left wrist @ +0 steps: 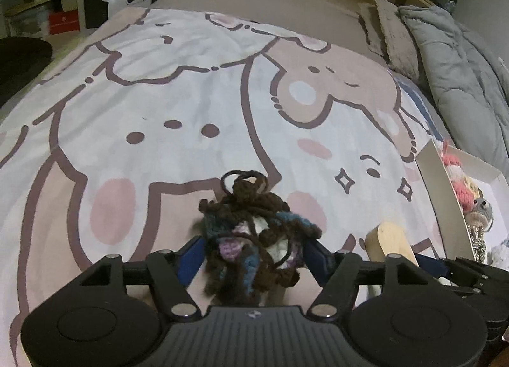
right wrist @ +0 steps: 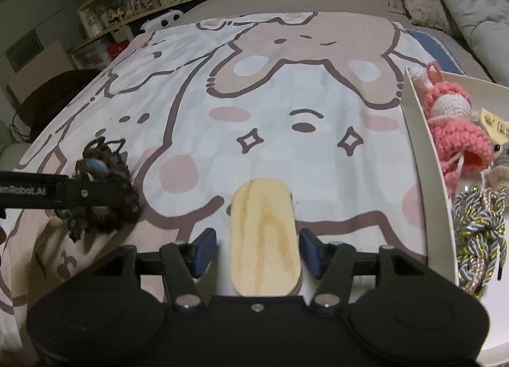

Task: Organize objects

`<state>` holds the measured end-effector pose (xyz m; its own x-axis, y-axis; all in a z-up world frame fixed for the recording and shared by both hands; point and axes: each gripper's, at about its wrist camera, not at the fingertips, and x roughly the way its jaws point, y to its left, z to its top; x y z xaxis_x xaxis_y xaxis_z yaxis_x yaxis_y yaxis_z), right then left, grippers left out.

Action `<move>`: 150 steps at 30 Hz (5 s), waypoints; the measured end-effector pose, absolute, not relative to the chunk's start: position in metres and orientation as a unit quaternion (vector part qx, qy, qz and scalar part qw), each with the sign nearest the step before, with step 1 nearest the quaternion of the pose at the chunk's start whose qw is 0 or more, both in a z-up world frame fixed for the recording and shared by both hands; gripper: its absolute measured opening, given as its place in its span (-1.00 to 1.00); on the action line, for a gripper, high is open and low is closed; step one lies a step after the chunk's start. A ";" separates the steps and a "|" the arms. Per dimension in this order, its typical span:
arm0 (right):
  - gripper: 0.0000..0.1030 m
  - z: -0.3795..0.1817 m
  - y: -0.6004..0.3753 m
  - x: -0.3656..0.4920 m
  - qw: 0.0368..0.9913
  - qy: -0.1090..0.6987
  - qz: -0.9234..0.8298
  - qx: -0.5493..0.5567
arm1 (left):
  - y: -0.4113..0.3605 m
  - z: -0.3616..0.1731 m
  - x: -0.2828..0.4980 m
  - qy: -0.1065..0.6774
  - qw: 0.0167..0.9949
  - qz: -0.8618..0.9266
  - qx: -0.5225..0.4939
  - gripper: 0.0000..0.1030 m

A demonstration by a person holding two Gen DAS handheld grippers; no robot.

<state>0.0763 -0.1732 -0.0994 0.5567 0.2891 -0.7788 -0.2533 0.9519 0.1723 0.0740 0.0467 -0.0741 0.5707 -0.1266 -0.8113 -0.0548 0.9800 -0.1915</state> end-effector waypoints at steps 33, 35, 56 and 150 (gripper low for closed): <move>-0.13 -0.010 -0.212 0.076 0.931 0.345 0.116 0.034 | 0.025 -0.013 0.066 0.355 0.924 -0.086 -0.117 -0.11; -0.13 -0.001 -0.220 0.072 0.935 0.335 0.110 0.040 | 0.023 -0.009 0.064 0.347 0.926 -0.092 -0.118 -0.11; -0.13 0.040 -0.341 0.048 0.952 0.299 0.038 0.050 | -0.089 0.027 0.061 0.318 0.920 -0.212 -0.082 -0.11; 0.84 0.043 -0.485 0.045 0.943 0.328 -0.036 0.046 | -0.280 0.000 0.094 0.384 0.891 -0.244 0.000 1.00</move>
<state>0.0451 -0.4852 0.0432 0.7822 -0.0376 -0.6218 0.0977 0.9932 0.0630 0.0940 -0.2800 0.0004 0.5866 -0.4336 -0.6840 0.4342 0.8814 -0.1863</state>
